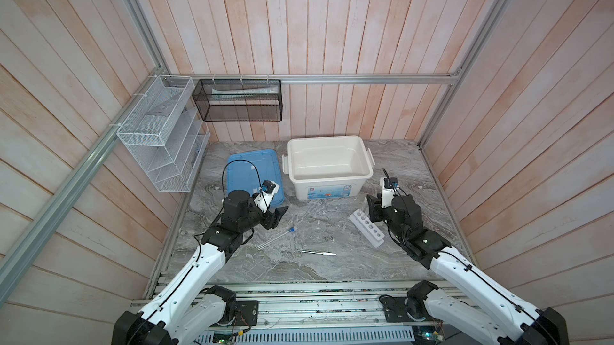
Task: Organize the chemistry lab equipment
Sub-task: 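Lower the left gripper onto a second blue-capped tube lying on the table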
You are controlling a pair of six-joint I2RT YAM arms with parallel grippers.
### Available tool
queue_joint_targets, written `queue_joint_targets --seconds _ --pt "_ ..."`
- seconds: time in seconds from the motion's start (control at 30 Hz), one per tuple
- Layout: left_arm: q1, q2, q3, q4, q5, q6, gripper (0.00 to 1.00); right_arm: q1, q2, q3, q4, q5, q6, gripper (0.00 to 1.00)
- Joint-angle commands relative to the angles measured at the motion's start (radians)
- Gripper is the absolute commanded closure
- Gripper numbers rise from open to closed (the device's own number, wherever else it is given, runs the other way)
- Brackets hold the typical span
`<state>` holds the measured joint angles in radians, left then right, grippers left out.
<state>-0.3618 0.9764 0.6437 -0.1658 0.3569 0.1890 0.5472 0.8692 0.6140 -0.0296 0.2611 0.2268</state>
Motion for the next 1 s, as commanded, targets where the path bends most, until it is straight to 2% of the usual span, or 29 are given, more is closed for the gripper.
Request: queue_joint_targets --seconds 0.0,0.13,0.27,0.47,0.63,0.73,0.97 --pt "-0.038 0.02 0.011 -0.132 -0.007 0.113 0.28 0.006 -0.043 0.038 -0.031 0.018 -0.037 0.59" --pt "-0.067 0.066 0.025 -0.249 -0.084 0.193 0.29 0.001 -0.074 0.048 -0.037 0.035 -0.075 0.59" --pt "-0.075 0.071 0.028 -0.295 -0.144 0.249 0.3 -0.007 -0.096 0.062 -0.038 0.034 -0.11 0.59" --pt "-0.077 0.118 0.05 -0.377 -0.158 0.299 0.3 -0.037 -0.101 0.067 -0.014 -0.005 -0.13 0.59" --pt "-0.118 0.156 -0.002 -0.364 -0.251 0.36 0.31 -0.056 -0.093 0.081 0.003 -0.049 -0.135 0.59" --pt "-0.121 0.145 -0.028 -0.327 -0.256 0.352 0.3 -0.059 -0.093 0.068 0.023 -0.069 -0.132 0.59" --pt "-0.131 0.182 -0.034 -0.362 -0.307 0.389 0.31 -0.064 -0.091 0.053 0.054 -0.104 -0.119 0.59"
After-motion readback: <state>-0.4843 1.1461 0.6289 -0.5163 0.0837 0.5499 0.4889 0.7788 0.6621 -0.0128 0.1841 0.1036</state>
